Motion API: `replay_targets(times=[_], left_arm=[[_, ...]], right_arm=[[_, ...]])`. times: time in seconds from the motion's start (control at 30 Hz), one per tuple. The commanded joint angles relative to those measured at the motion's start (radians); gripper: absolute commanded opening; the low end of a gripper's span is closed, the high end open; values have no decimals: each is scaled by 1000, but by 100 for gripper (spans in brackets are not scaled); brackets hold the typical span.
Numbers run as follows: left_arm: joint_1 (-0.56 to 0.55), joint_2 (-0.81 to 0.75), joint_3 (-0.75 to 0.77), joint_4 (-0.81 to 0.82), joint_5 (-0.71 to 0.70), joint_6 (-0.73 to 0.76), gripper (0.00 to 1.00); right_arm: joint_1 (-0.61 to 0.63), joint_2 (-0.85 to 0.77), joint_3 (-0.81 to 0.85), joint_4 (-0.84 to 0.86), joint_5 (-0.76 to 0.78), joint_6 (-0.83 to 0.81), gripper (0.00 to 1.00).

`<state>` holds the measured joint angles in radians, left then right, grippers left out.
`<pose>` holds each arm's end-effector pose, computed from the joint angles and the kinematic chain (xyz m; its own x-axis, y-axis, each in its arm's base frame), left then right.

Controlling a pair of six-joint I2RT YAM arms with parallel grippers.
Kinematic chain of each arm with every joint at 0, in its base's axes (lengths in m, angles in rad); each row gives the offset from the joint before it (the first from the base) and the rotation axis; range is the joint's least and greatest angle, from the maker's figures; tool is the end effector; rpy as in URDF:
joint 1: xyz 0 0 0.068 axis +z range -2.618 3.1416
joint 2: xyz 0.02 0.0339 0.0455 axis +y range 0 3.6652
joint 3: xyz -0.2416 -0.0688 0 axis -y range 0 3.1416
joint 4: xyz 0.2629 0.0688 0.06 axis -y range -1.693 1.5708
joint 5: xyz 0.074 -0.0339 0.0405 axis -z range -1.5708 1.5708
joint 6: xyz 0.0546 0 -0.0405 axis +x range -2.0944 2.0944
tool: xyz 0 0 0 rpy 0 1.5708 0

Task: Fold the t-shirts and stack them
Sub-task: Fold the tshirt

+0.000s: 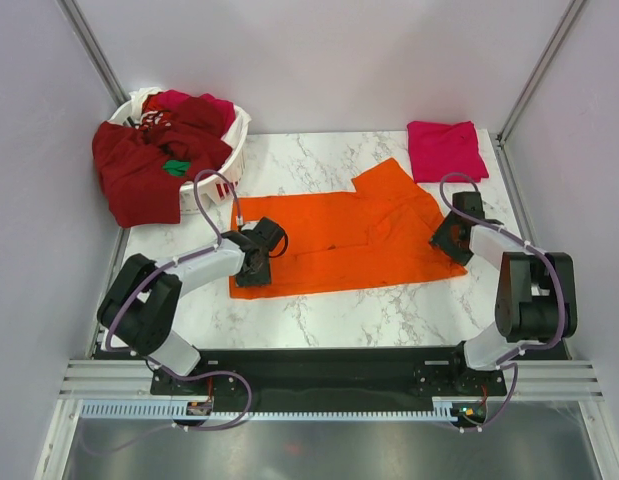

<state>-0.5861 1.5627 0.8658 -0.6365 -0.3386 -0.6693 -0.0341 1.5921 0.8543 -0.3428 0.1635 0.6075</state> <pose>0.2497 -0.1440 0.1104 -0.9184 -0.0927 -0.3847 -0.1443 0.9837 0.1073 0.3198 -0.0198 0.1098 -0.6610 0.5861 -0.4685 0.5938 0.7903 0.1508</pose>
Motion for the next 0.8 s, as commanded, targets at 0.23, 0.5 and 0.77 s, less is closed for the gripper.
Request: replay_targets(times=[0.23, 0.5, 0.77], left_arm=[[23, -44, -117, -32, 19, -96, 50], [-21, -297, -52, -150, 205, -136, 51], [-21, -310, 248, -265, -41, 43, 79]], right_arm=[[-55, -125, -92, -154, 223, 74, 98], [-53, -314, -13, -232, 148, 31, 98], [-36, -304, 158, -188, 4, -38, 98]])
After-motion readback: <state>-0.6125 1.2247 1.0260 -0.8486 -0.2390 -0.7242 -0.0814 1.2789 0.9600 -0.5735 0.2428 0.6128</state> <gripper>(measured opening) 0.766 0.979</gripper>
